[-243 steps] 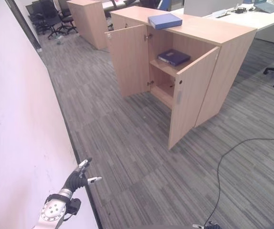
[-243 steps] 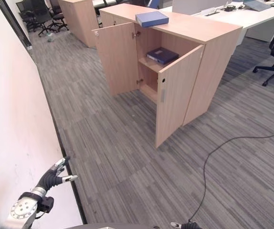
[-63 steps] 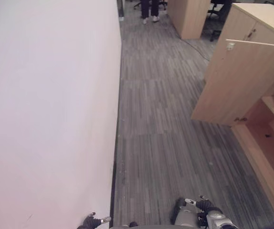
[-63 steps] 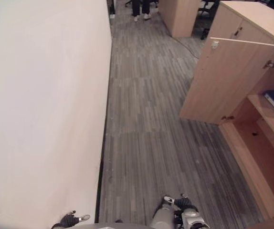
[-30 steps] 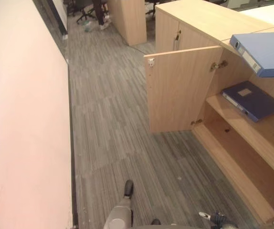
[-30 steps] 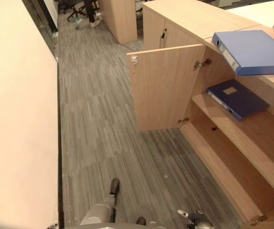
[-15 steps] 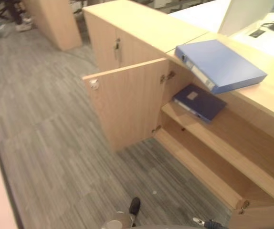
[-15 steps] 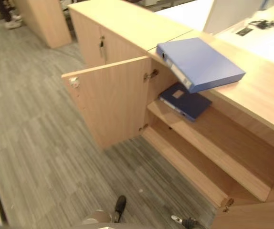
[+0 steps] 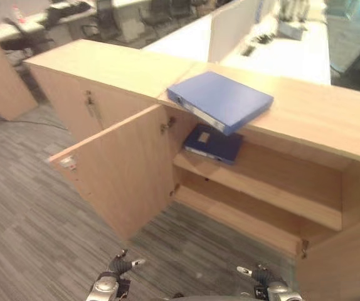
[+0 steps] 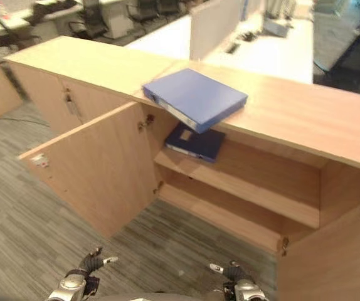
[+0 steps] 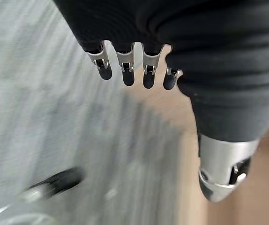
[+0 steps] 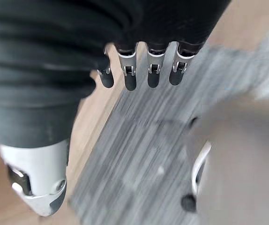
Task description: Put the empty folder in the office cabinet
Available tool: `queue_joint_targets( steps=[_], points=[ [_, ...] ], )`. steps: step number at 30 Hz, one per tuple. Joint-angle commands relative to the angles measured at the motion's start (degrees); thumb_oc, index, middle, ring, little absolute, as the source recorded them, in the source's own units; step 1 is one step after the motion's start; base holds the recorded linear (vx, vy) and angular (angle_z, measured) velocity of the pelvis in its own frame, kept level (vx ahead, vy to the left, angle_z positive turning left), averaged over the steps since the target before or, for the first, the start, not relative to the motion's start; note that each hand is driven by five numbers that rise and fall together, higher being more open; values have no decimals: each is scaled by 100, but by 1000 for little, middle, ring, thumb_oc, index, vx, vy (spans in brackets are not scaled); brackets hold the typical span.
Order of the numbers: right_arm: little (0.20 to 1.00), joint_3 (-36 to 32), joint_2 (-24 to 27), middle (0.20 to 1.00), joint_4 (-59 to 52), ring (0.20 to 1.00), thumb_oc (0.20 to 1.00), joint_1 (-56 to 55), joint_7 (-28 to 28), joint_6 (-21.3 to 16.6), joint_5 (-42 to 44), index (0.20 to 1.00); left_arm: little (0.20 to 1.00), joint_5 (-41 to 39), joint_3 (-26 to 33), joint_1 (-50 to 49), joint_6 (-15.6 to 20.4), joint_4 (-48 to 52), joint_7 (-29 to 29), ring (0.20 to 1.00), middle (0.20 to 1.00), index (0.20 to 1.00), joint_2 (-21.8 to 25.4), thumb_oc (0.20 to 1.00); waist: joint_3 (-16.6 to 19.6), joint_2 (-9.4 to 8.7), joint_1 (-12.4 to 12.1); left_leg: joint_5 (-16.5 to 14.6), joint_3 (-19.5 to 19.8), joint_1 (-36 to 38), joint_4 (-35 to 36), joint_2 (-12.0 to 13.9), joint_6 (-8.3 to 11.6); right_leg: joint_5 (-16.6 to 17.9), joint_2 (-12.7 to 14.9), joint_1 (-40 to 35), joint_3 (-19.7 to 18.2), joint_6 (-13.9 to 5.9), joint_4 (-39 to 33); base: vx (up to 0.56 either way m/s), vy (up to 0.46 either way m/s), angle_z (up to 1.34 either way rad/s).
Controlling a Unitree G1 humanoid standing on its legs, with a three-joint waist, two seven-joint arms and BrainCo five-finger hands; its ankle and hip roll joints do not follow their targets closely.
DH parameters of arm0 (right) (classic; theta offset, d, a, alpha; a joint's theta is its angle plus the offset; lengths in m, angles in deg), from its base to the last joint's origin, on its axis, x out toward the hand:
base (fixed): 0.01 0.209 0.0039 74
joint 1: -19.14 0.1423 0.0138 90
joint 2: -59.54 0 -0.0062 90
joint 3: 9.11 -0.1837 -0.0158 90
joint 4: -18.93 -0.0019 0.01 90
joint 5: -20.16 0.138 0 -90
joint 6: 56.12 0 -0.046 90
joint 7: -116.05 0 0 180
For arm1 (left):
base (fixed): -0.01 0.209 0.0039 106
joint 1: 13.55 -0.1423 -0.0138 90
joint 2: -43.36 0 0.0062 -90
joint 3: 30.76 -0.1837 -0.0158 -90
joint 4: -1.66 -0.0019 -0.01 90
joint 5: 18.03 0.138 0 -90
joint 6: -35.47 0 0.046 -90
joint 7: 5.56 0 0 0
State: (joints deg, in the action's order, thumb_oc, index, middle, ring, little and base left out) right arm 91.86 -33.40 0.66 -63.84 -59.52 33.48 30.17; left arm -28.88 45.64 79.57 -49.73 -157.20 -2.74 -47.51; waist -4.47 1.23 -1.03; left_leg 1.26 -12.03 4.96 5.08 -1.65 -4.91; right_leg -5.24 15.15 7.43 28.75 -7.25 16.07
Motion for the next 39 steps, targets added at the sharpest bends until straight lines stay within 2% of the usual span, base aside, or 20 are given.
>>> queue_joint_targets(
  steps=[1,3,9,17,23,24,25,26,27,28,29,30,31,32,33,35,36,37,38,39],
  points=[
    [1000,127,196,1000,49,1000,1000,212,-4,-2,-79,1000,1000,-33,15,475,98,-72,-139,1000,1000,1000,-1,1000,-283,39,-58,-501,189,120,-18,67,291,418,-295,-483,-334,73,-437,92,-44,-18],
    [1000,200,225,1000,110,1000,1000,165,-28,10,-146,1000,1000,42,-25,640,87,-47,-226,1000,1000,1000,5,1000,-140,-15,-5,-598,62,228,-22,76,335,442,-519,-869,-438,135,-1105,110,-86,-29],
    [1000,247,251,1000,247,1000,1000,-7,-80,28,-262,1000,1000,54,52,604,66,-76,-298,1000,1000,1000,12,1000,64,-26,25,-648,-57,384,-8,196,444,498,-809,-1267,-616,185,-1722,110,-66,-30],
    [1000,240,176,1000,332,1000,1000,-217,-84,1,-235,1000,1000,493,-88,457,62,-56,-210,1000,1000,1000,-143,1000,151,-71,71,-576,-194,451,-8,305,539,503,-1014,-1514,-786,285,-2107,39,-61,-11],
    [1000,235,142,1000,275,1000,1000,-208,-43,-40,-141,1000,1000,329,-203,321,117,183,-202,1000,1000,1000,-256,1000,96,-109,56,-515,-174,444,-8,375,615,439,-1086,-1520,-827,314,-2107,-21,-76,1],
    [1000,176,163,1000,149,1000,1000,-94,6,-66,27,1000,1000,197,-422,298,115,690,-197,1000,1000,1000,-201,1000,-245,-270,29,-657,-165,-344,-1328,617,781,375,-1061,-1450,-830,459,-2065,-176,-210,27],
    [1000,189,183,1000,110,1000,1000,-71,32,-80,76,1000,1000,113,-432,277,106,912,-196,1000,1000,1000,-171,1000,-365,-269,-3,-717,-76,-646,-2012,804,897,294,-1129,-1525,-874,519,-2063,-204,-250,54],
    [1000,191,214,1000,79,1000,1000,-51,48,-80,108,1000,1000,77,-424,239,89,1070,-190,1000,1000,1000,-141,1000,-448,-262,-43,-634,51,-923,-2577,885,937,269,-1188,-1542,-877,604,-2054,-24,-106,67],
    [1000,191,214,1000,79,1000,1000,-50,48,-80,108,1000,1000,76,-424,237,85,1076,-190,1000,1000,1000,-139,1000,-442,-253,-37,-651,65,-953,-2619,901,943,267,-1201,-1536,-870,610,-2054,-40,-64,43],
    [1000,194,239,1000,54,1000,1000,-30,73,-79,124,1000,1000,74,-415,201,80,1155,-166,1000,1000,1000,-116,1000,-486,-254,-72,-572,216,-1149,-3015,913,944,249,-1240,-1574,-868,662,-2065,-75,-9,4],
    [1000,177,264,1000,50,1000,1000,-20,79,-86,149,1000,1000,54,-421,183,90,1184,-150,1000,1000,1000,-108,1000,-503,-304,-87,-376,334,-1324,-3132,828,851,308,-1184,-1520,-810,685,-2063,-56,17,-20],
    [1000,160,287,1000,61,1000,1000,-18,83,-70,166,1000,1000,1,-402,150,91,1173,-118,1000,1000,1000,-106,1000,-506,-312,-117,-360,511,-1382,-3066,805,832,308,-1169,-1519,-846,660,-2069,27,127,-17],
    [1000,143,320,1000,81,1000,1000,-53,79,-64,157,1000,1000,-82,-324,67,94,1213,-76,1000,1000,1000,-102,1000,-476,-346,-185,-412,891,-1298,-2429,845,823,307,-1085,-1526,-936,565,-2080,90,112,-28],
    [1000,144,320,1000,81,1000,1000,-53,79,-64,157,1000,1000,-82,-324,66,94,1214,-76,1000,1000,1000,-102,1000,-480,-349,-188,-406,886,-1284,-2416,842,823,307,-1081,-1532,-939,564,-2081,166,187,-25],
    [1000,131,369,1000,129,1000,1000,-98,82,-65,92,1000,1000,-153,-271,-20,109,1318,-43,1000,1000,1000,-59,1000,-413,-334,-289,-237,1645,-1189,-1496,861,896,279,-1056,-1511,-1097,478,-2085,136,143,-25],
    [1000,70,434,1000,162,1000,1000,-131,107,-67,46,1000,1000,-217,-270,-82,139,1450,6,1000,1000,1000,-49,1000,-377,-206,-303,111,2267,-1151,-835,1101,1058,178,-1083,-1515,-1317,424,-2050,159,220,-3],
    [1000,20,460,1000,162,1000,1000,-144,112,-66,63,1000,1000,-248,-277,-92,144,1521,0,1000,1000,1000,-61,1000,-367,-133,-278,233,2354,-1146,-599,1222,1121,125,-1047,-1535,-1386,392,-2027,175,395,-43],
    [1000,-90,514,1000,161,1000,1000,-165,118,-56,68,1000,1000,-225,-309,-83,151,1642,-5,1000,1000,1000,-36,1000,-361,-22,-202,314,2192,-1208,-482,1349,1185,55,-903,-1583,-1426,311,-2017,129,315,-56],
    [1000,-90,515,1000,159,1000,1000,-167,118,-55,68,1000,1000,-225,-309,-85,149,1644,-5,1000,1000,1000,-36,1000,-362,-21,-210,314,2182,-1201,-478,1352,1185,55,-903,-1582,-1435,311,-2015,135,333,-60],
    [1000,-120,518,1000,167,1000,1000,-192,99,-53,69,1000,1000,-206,-329,-109,165,1689,-29,1000,1000,1000,-31,1000,-323,54,-206,308,2121,-1101,-354,1388,1226,62,-872,-1626,-1469,276,-2037,106,252,-31]
  ],
)
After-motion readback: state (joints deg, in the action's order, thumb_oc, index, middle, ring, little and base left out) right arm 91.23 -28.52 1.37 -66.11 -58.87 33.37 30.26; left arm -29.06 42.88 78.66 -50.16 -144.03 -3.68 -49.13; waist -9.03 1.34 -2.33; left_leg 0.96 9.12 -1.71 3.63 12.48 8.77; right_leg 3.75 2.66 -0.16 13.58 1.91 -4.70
